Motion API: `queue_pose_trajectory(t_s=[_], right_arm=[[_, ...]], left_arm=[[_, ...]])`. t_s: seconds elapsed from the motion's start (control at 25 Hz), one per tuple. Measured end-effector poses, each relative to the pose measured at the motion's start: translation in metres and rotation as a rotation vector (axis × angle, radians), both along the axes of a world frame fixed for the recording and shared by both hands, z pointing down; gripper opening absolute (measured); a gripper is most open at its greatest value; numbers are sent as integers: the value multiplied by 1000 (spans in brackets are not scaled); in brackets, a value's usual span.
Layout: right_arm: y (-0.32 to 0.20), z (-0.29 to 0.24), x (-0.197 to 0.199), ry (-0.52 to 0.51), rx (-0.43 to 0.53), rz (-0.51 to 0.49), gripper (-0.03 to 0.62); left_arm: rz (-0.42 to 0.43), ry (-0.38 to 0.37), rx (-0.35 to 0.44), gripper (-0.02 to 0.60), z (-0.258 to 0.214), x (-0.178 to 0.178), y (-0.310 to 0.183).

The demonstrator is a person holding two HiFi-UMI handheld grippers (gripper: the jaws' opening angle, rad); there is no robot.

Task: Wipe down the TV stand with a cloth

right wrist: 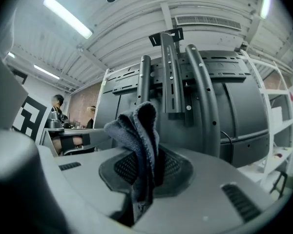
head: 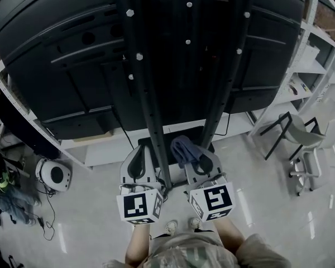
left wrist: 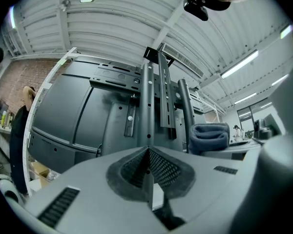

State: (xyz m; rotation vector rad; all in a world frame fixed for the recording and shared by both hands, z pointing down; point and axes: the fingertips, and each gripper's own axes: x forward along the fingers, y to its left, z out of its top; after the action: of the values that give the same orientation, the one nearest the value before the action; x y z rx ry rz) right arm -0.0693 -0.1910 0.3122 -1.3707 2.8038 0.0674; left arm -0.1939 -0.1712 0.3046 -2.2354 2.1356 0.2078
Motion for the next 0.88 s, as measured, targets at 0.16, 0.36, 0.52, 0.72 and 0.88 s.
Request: queue_pose_trajectory(t_s=[0.16, 0.36, 0.52, 0.72, 0.88], right_arm=[[1, -12, -3, 58, 59, 31, 57], [0, -91, -24, 251, 292, 29, 55], [7, -183, -41, 368, 582, 81, 55], [15, -263, -68, 537, 850, 169, 57], [1, -299, -91, 694, 946, 252, 57]], left_arm=[[12, 3, 8, 15, -1, -1, 2], [10, -22, 28, 15, -11, -4, 5], [-8, -21, 21, 15, -8, -10, 7], [-29, -28, 23, 15, -7, -13, 11], [-55, -28, 12, 15, -4, -27, 18]])
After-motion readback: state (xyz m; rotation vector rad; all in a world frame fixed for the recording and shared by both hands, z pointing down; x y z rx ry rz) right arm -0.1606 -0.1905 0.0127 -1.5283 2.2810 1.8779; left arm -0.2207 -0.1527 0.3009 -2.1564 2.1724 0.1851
